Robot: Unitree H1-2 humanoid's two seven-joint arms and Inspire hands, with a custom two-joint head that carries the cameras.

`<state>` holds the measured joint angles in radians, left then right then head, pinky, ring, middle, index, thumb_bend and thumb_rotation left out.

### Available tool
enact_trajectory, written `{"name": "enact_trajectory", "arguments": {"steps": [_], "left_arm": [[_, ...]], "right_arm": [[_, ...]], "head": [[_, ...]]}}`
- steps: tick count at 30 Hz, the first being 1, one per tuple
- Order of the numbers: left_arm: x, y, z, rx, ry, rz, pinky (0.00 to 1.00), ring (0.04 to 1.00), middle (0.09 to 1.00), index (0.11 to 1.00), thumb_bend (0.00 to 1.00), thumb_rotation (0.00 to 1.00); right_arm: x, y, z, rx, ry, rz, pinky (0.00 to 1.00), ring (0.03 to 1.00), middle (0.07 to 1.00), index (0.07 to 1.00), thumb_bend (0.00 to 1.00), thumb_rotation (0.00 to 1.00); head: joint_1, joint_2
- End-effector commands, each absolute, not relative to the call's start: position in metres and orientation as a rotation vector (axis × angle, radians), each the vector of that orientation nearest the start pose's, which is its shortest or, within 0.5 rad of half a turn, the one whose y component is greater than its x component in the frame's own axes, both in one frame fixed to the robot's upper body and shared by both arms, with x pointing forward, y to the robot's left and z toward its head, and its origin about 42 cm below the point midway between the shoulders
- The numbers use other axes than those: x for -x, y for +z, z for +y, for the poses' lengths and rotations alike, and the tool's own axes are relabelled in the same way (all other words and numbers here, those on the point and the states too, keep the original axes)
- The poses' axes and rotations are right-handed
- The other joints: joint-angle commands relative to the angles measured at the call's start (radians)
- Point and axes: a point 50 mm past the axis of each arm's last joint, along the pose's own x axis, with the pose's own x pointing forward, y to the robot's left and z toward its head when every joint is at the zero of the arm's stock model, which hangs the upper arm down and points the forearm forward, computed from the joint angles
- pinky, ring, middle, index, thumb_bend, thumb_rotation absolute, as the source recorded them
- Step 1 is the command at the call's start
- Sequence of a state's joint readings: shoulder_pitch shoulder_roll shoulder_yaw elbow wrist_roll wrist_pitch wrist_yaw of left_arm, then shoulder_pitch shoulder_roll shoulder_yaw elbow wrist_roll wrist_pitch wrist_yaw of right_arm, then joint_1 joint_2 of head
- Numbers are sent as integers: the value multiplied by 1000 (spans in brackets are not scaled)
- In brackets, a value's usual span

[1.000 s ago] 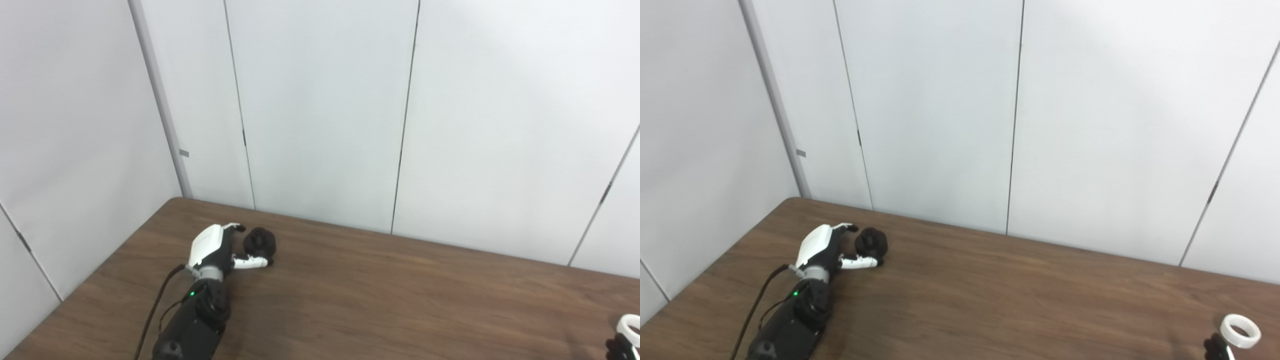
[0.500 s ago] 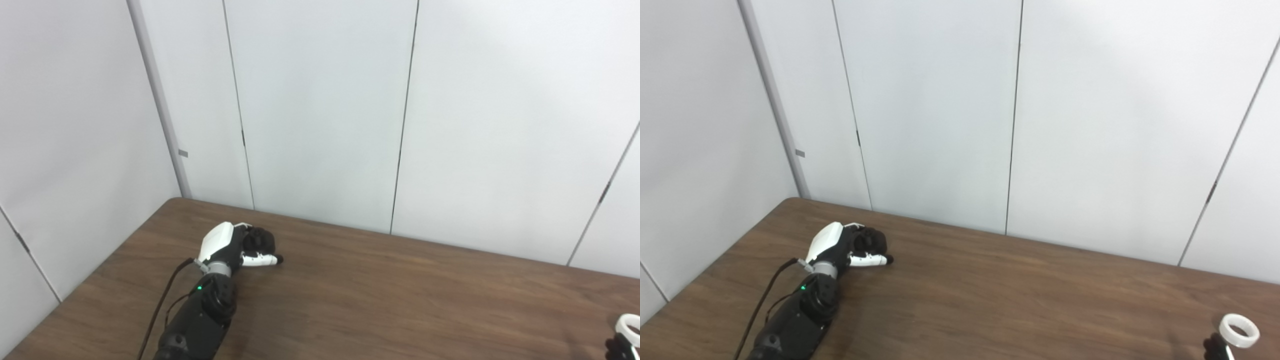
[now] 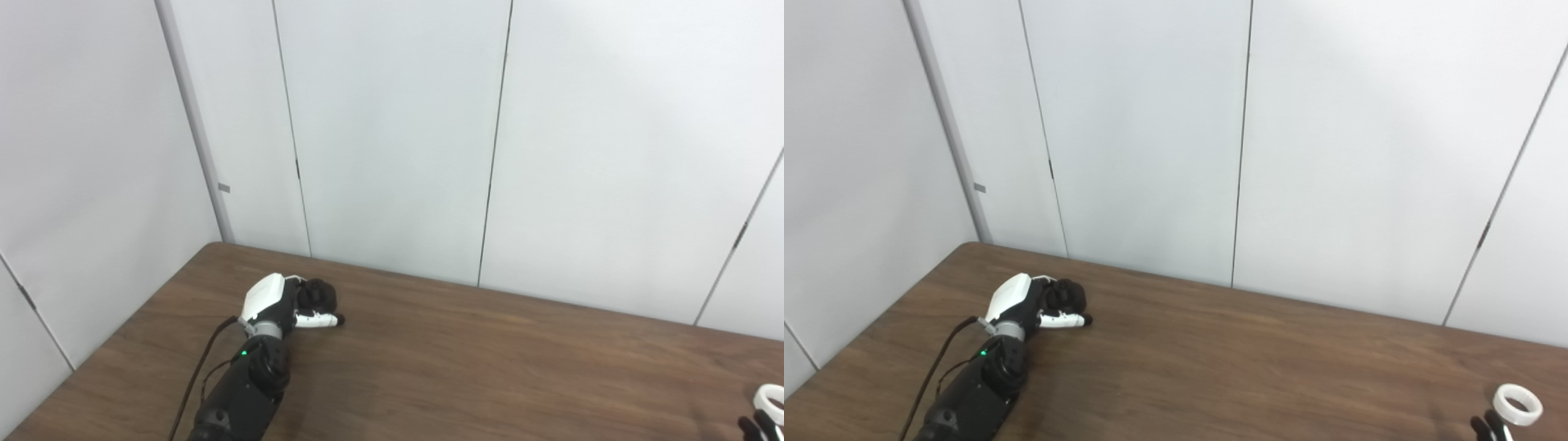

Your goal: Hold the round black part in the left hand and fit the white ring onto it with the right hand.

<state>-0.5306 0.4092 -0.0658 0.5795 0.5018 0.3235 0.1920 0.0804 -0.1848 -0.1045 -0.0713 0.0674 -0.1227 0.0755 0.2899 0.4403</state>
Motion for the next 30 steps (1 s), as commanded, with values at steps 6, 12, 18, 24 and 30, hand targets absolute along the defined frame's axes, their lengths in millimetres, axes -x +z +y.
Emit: {"name": "enact_trajectory", "arguments": {"steps": [6,12,18,24,30], "left_arm": [[-454,187,378,-990,425,195,1000,955,889,749,927,272],[-455,186,378,-989,428,197,1000,948,880,736,926,259],[-456,186,377,-983,425,185,1000,936,856,684,897,232],[-455,188,374,-953,405,138,1000,894,767,486,532,60],[-455,190,369,-996,409,112,1000,879,750,483,522,48]], "right_arm": [[-229,82,-298,108,-52,-3,1000,1000,963,1000,470,1000],[-228,81,-299,113,-50,0,1000,1000,968,1000,470,1000],[-229,81,-299,109,-55,-3,1000,998,963,1000,486,1000],[-228,80,-299,113,-51,6,1000,1000,965,1000,479,1000],[-229,80,-298,110,-45,-4,1000,990,969,1000,476,1000]], "head": [[2,6],[4,7],[5,6],[7,6],[7,6]]}}
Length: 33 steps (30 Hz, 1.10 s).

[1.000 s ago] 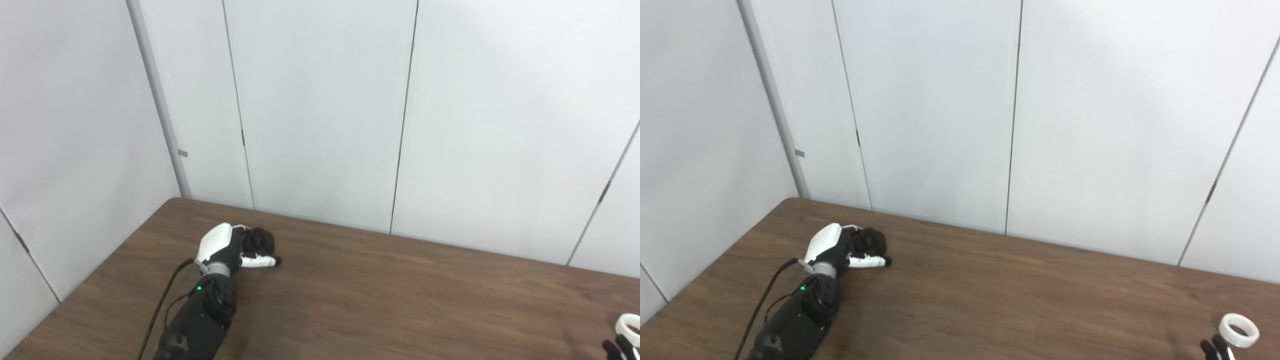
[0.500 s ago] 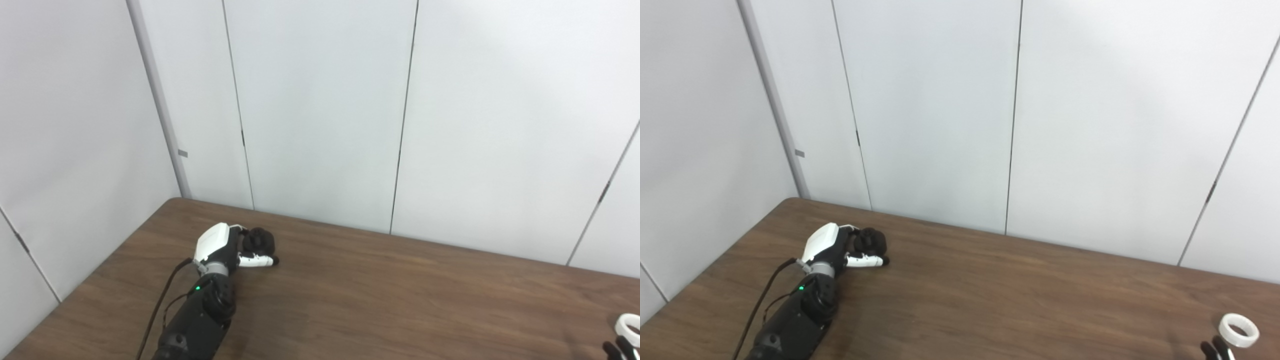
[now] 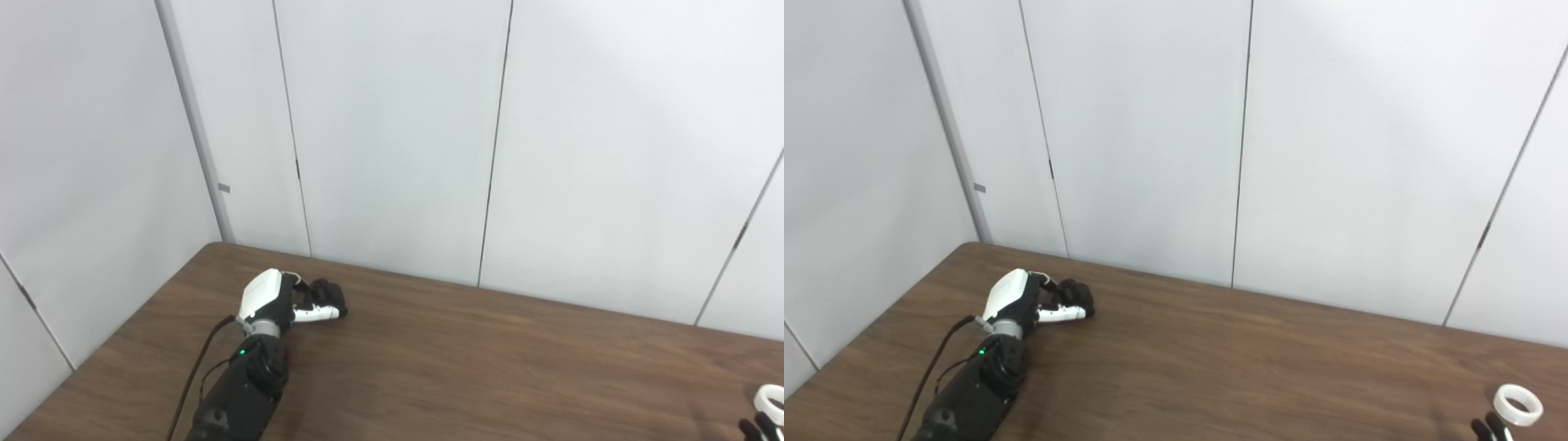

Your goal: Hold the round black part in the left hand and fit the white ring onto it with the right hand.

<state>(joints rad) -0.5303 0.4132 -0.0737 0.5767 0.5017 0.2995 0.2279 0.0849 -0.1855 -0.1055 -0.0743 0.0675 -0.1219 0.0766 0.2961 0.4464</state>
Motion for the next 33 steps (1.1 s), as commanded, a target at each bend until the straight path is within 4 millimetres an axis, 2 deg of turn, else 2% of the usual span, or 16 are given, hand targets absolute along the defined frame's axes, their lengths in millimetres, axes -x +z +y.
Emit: {"name": "enact_trajectory", "arguments": {"steps": [1,11,19,25,28,33], "left_arm": [[-455,189,369,-1003,410,108,1000,878,748,483,522,47],[-449,193,363,-1039,396,83,1000,873,744,484,522,48],[-427,209,350,-1007,341,25,1000,878,743,483,523,49],[-400,216,330,-976,258,-10,1000,879,732,485,523,49],[-385,216,311,-967,196,-25,1000,883,742,485,523,50],[-364,220,280,-978,82,-72,1000,859,740,485,524,52]], "right_arm": [[-229,80,-299,110,-45,-4,1000,995,969,1000,480,1000],[-229,81,-297,104,-45,3,1000,1000,966,1000,489,1000],[-228,87,-291,111,-52,5,1000,982,948,990,540,1000],[-228,91,-287,119,-52,-12,1000,957,928,969,540,1000],[-228,95,-284,128,-60,-17,1000,947,919,962,550,1000],[-228,102,-276,138,-64,-16,1000,944,913,962,552,1000]], "head": [[1,0],[-17,15],[-108,63],[-139,94],[-155,114],[-192,172]]}}
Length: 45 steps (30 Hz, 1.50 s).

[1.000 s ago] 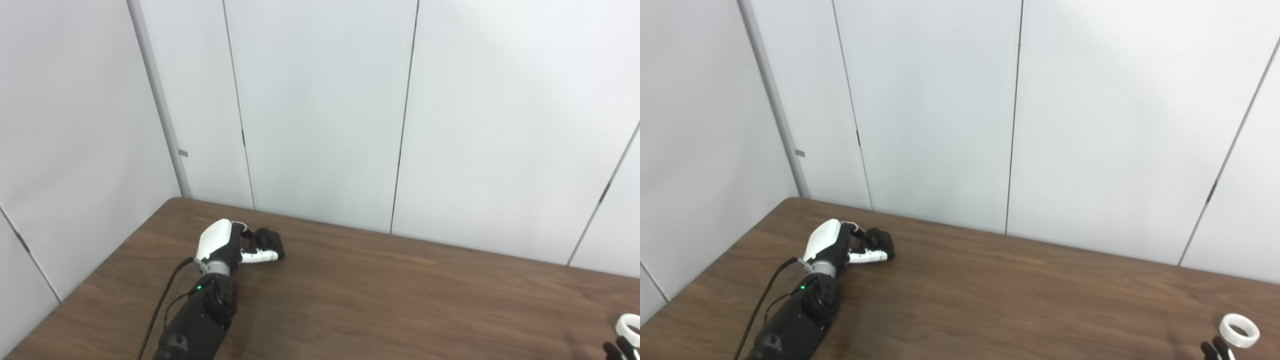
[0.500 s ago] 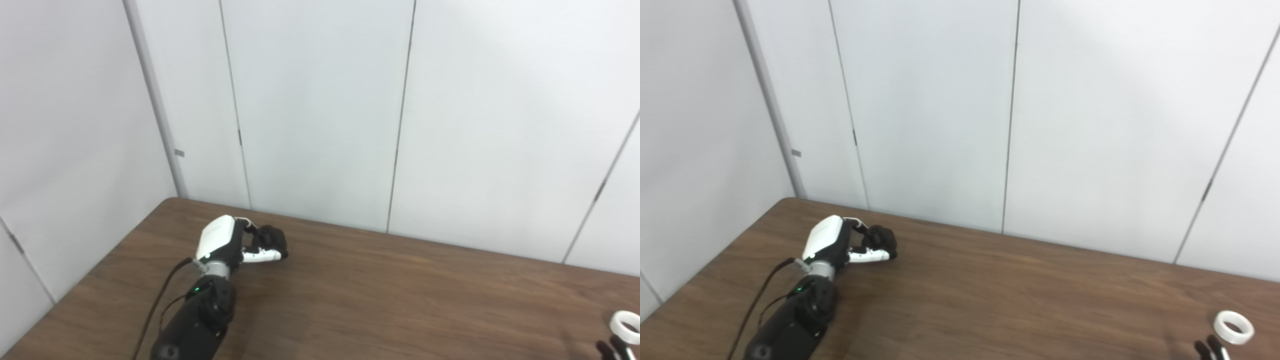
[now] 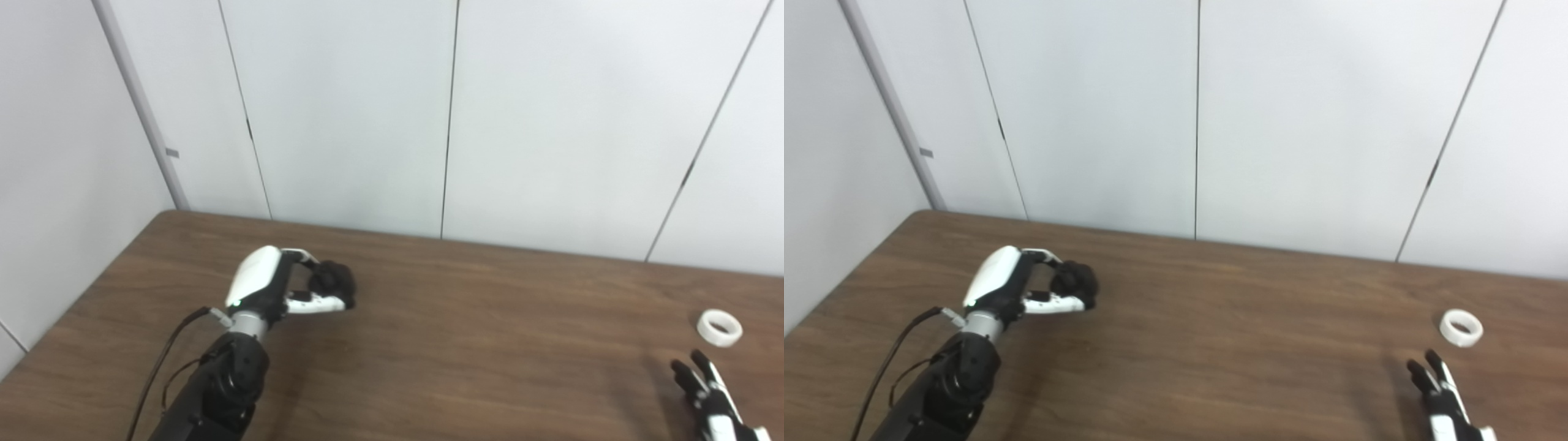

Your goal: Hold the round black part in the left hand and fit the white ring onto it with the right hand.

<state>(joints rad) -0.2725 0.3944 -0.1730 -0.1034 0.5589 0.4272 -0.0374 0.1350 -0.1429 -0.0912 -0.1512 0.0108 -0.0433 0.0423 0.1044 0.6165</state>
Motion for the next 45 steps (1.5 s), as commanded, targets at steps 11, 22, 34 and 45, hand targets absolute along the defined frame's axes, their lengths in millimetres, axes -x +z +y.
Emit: {"name": "enact_trajectory", "arguments": {"steps": [11,22,34,45], "left_arm": [[-332,218,226,-1021,-129,-227,1000,864,760,483,525,55],[-286,185,200,-1004,-268,-274,1000,859,756,484,523,59],[-257,158,185,-956,-321,-261,1000,850,755,484,522,56],[-244,144,178,-981,-350,-267,1000,861,765,485,520,55]], "right_arm": [[-240,123,-249,118,-70,-28,1000,932,914,951,555,1000],[-247,141,-231,124,-87,-54,1000,944,915,959,574,1000],[-250,158,-223,88,-86,-60,1000,974,934,970,576,1000],[-250,170,-223,86,-83,-72,1000,987,943,967,570,1000]], "head": [[-150,100],[-230,151],[-243,188],[-240,206]]}}
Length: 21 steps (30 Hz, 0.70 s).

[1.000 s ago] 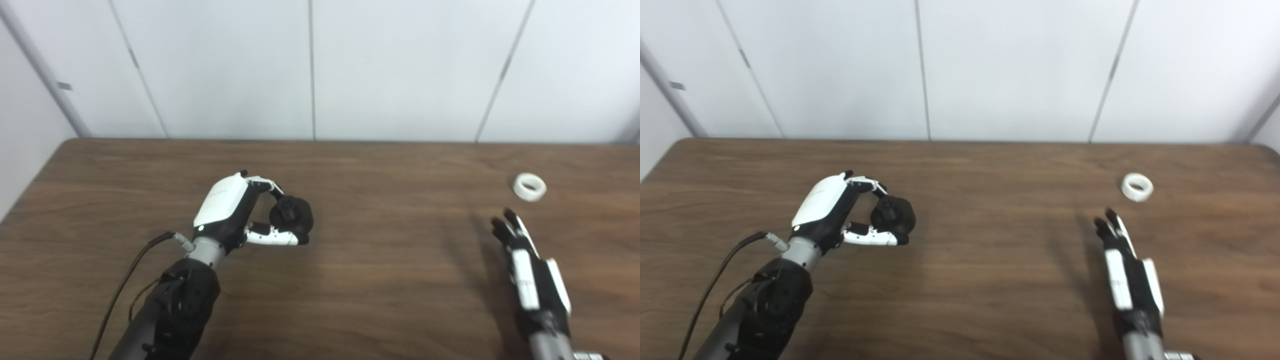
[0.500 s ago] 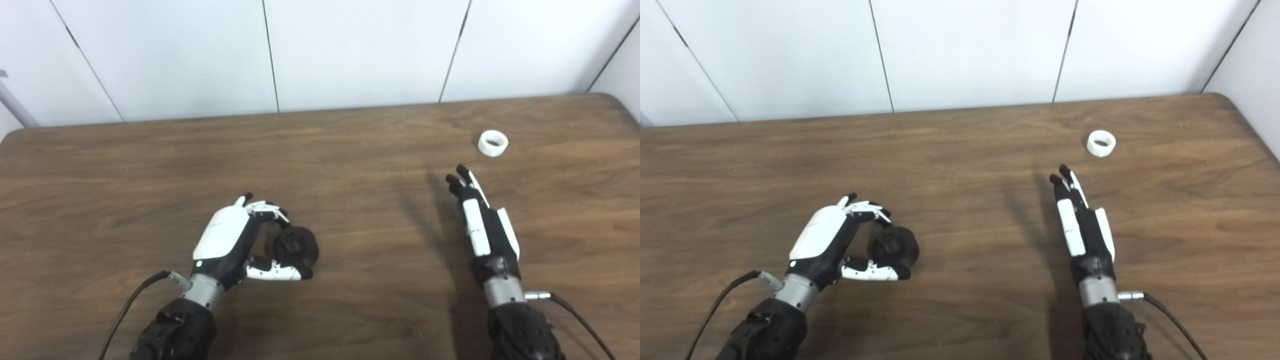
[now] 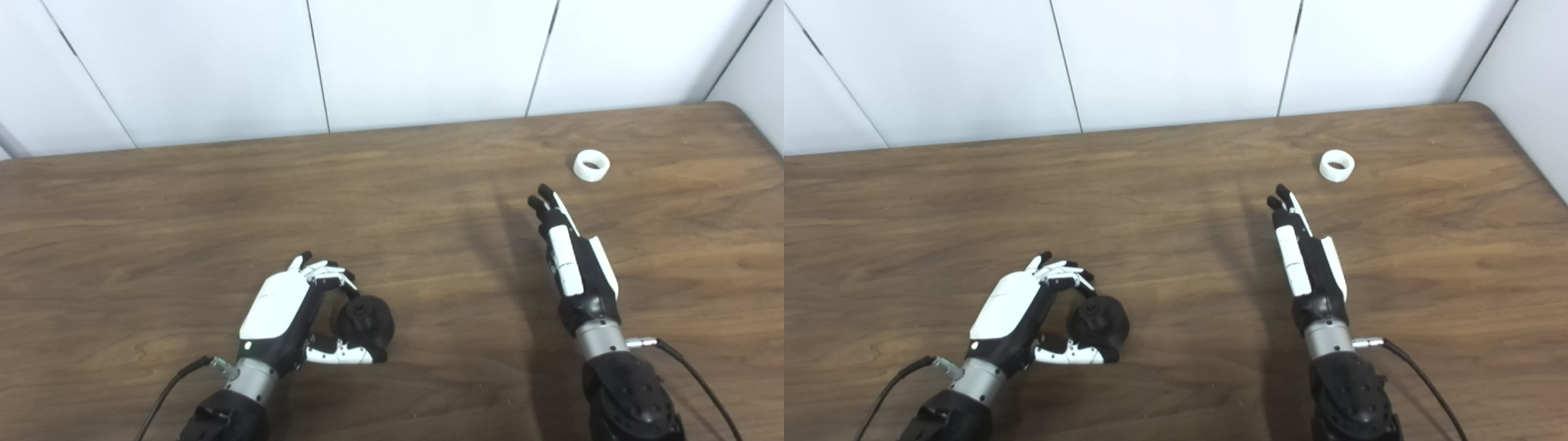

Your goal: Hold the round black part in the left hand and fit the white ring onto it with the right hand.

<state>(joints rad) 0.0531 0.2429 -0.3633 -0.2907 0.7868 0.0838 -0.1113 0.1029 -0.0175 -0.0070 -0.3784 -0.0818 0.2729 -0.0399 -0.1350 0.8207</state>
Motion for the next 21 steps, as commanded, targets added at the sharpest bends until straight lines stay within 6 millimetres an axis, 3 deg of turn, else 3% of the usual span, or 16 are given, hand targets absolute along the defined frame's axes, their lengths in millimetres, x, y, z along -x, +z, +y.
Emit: {"name": "enact_trajectory", "arguments": {"steps": [1,21], "left_arm": [[-244,143,177,-985,-353,-269,1000,859,763,485,520,55],[-234,111,172,-1095,-373,-312,1000,860,764,485,523,54]], "right_arm": [[-250,171,-224,90,-82,-72,1000,987,944,968,568,1000],[-248,182,-235,96,-94,-78,1000,967,947,962,615,1000]], "head": [[-1,2],[10,12]]}}
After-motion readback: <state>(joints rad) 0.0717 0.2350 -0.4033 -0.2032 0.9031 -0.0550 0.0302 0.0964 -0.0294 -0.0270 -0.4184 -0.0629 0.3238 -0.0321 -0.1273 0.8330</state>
